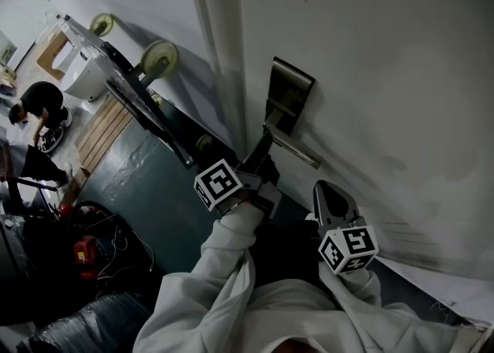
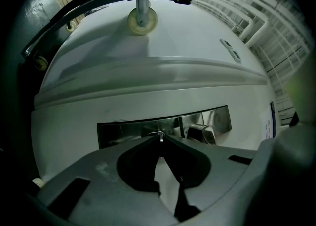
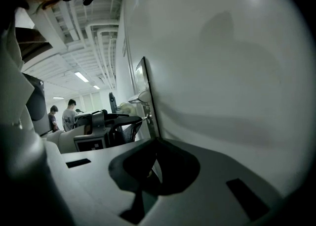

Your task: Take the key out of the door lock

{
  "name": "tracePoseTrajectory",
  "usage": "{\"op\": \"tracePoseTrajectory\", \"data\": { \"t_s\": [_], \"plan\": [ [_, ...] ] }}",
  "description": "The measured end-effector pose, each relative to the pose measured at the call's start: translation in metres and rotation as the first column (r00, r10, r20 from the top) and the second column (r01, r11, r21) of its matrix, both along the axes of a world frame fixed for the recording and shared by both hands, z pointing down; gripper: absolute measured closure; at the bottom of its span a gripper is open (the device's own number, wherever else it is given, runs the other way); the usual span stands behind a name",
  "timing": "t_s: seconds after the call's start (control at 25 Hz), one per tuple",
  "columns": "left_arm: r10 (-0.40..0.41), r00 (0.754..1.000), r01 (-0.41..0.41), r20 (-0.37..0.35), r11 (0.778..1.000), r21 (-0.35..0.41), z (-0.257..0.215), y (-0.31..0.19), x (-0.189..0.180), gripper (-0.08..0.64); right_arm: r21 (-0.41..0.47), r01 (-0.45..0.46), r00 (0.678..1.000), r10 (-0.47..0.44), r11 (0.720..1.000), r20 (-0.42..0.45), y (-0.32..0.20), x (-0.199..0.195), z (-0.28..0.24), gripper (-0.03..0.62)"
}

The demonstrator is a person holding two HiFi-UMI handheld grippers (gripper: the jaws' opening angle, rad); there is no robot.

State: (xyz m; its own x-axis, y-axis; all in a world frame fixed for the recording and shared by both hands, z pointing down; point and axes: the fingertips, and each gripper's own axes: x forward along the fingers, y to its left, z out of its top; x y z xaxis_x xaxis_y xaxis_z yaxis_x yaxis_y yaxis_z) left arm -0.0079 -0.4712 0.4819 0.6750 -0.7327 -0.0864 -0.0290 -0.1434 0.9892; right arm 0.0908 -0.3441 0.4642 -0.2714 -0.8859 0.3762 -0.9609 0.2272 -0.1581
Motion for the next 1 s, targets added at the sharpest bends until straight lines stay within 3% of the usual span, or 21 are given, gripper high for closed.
{"op": "tracePoseTrajectory", "data": {
  "t_s": [0.32, 0.6, 0.8, 1.0],
  "plan": [
    [0.006, 1.0, -0.006, -0.008, 0.999, -0.036, 0.0014, 0.0011, -0.0006, 0.534, -0.01, -0.001, 1.0, 0.001, 1.0, 0.003, 0.0054, 0.0007, 0.0025, 0.54],
    [0.009, 0.998, -0.014, -0.057, 0.997, -0.079, 0.0005, 0.0018, 0.0004, 0.534, -0.002, -0.002, 1.0, 0.002, 1.0, -0.005, 0.0076, -0.0004, -0.0016, 0.54],
    [-0.003, 1.0, 0.0, -0.025, 0.996, -0.086, 0.0011, 0.0028, -0.0016, 0.534, 0.0, -0.002, 1.0, 0.002, 1.0, -0.008, 0.0094, -0.0039, -0.0034, 0.54],
    [-0.005, 0.999, 0.007, 0.043, 0.999, -0.033, -0.0006, 0.0021, -0.0017, 0.534, 0.002, -0.003, 1.0, 0.003, 1.0, -0.009, 0.0108, -0.0049, -0.0025, 0.54]
  ]
}}
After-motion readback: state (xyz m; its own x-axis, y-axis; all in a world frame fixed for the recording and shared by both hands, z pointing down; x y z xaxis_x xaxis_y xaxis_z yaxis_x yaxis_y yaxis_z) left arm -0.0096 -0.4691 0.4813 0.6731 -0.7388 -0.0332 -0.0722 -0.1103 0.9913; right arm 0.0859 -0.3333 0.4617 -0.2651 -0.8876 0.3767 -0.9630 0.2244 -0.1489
